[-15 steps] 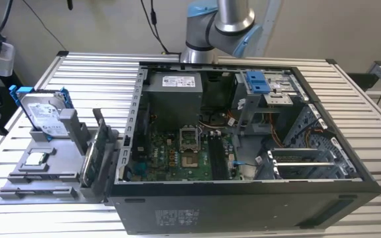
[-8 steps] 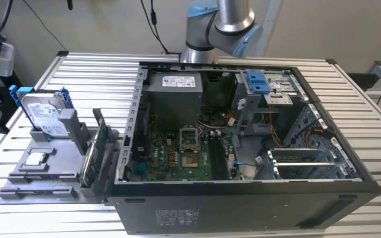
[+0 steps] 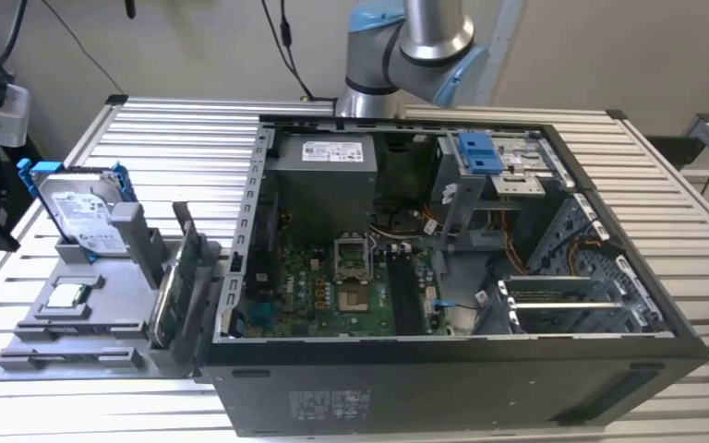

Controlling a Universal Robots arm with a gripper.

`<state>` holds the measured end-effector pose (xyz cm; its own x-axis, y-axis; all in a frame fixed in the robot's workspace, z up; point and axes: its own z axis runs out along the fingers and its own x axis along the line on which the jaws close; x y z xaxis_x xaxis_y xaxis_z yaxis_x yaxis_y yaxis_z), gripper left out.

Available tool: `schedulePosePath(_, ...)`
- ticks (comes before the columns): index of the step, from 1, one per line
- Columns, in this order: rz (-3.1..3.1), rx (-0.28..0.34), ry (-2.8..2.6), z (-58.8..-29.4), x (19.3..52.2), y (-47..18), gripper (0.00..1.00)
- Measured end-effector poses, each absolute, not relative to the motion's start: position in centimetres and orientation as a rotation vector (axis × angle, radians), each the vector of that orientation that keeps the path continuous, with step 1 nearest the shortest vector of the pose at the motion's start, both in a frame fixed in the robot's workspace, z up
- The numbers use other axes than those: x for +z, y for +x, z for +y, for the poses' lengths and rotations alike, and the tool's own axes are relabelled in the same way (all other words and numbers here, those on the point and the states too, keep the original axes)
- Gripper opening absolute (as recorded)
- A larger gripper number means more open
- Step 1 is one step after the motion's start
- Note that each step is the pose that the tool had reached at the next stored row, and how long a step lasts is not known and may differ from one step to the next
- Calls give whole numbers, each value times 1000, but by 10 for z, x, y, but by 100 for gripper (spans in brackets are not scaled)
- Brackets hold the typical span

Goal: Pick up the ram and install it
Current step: 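Pick up the ram and move it above insertion slot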

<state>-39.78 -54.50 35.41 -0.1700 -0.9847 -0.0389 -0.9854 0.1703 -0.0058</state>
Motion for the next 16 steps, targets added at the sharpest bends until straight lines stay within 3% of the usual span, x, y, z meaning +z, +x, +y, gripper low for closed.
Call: schedulePosePath(16, 2375, 32, -2004, -545, 335, -399, 54)
